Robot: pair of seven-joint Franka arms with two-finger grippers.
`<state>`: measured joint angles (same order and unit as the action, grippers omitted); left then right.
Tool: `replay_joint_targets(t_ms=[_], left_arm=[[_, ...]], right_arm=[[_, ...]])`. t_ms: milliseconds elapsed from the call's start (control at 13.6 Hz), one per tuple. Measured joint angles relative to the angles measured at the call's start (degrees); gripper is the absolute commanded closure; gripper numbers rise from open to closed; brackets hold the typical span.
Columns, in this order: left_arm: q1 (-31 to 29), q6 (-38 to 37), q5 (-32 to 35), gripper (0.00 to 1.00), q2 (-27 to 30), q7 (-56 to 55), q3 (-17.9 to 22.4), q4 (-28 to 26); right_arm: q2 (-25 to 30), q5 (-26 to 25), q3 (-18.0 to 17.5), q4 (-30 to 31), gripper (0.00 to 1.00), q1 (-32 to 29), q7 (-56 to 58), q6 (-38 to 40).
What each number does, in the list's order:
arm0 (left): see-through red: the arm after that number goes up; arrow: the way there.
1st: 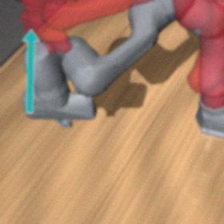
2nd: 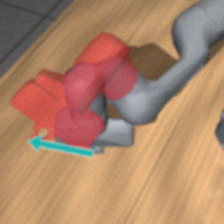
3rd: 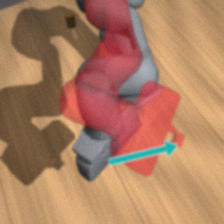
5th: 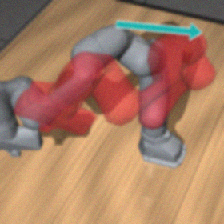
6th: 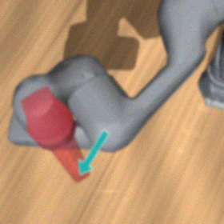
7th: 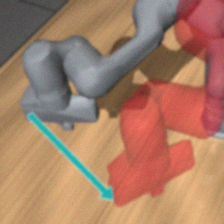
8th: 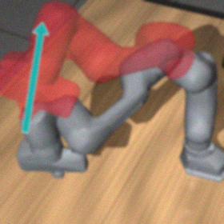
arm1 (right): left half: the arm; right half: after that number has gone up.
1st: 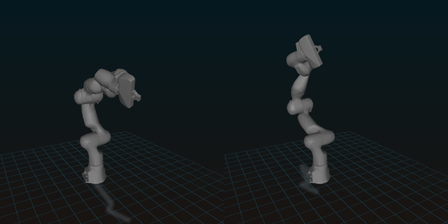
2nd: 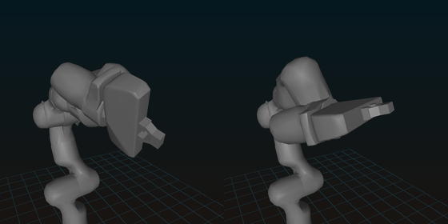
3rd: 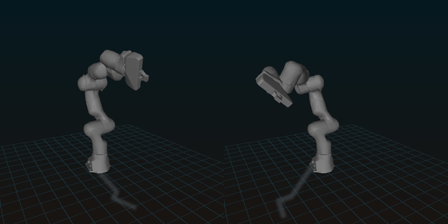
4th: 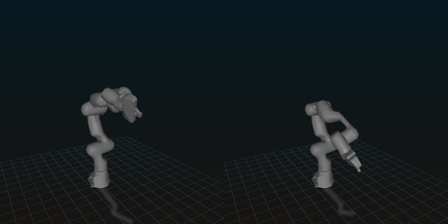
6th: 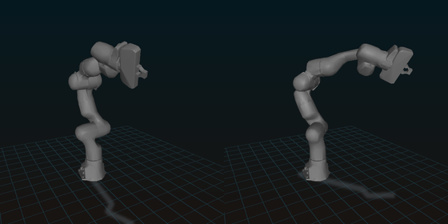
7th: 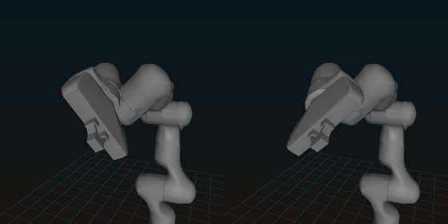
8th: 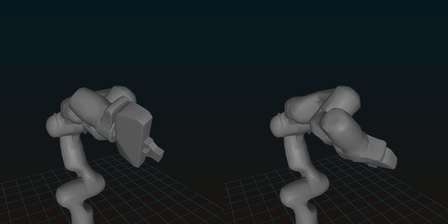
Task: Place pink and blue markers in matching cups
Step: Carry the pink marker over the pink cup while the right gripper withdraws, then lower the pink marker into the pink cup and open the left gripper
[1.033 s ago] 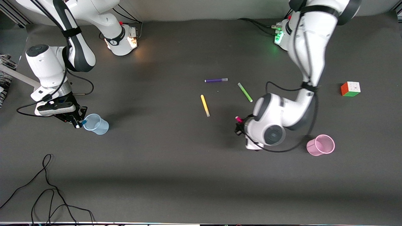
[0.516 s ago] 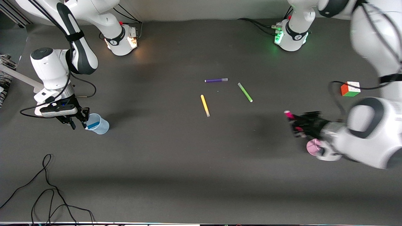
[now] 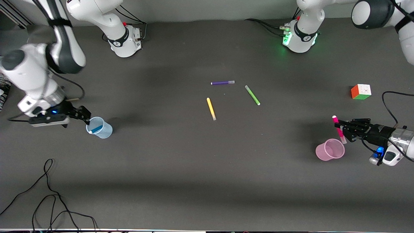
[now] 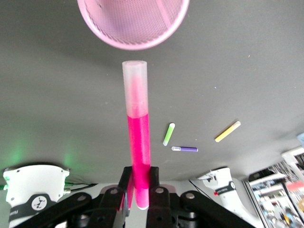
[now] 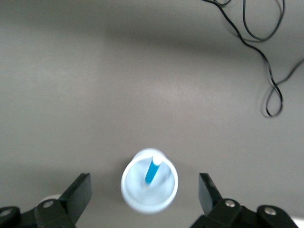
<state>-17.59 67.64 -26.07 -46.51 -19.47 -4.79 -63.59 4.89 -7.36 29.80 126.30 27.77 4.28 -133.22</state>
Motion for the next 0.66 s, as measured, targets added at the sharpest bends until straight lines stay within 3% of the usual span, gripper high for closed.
replay_joint_targets(t_ms=[295, 664], left_arm=[[-2.7, 1.0, -6.8, 1.0, -3.6, 1.6, 0.0, 0.1], [-3.2, 5.2, -7.3, 1.0, -5.0, 6.4, -0.1, 0.4]], right_arm=[[5.5, 1.0, -8.7, -18.0, 0.0, -4.4, -6.3, 32.9], [8.8, 4.0, -10.1, -20.4, 0.0, -9.7, -6.6, 38.0]])
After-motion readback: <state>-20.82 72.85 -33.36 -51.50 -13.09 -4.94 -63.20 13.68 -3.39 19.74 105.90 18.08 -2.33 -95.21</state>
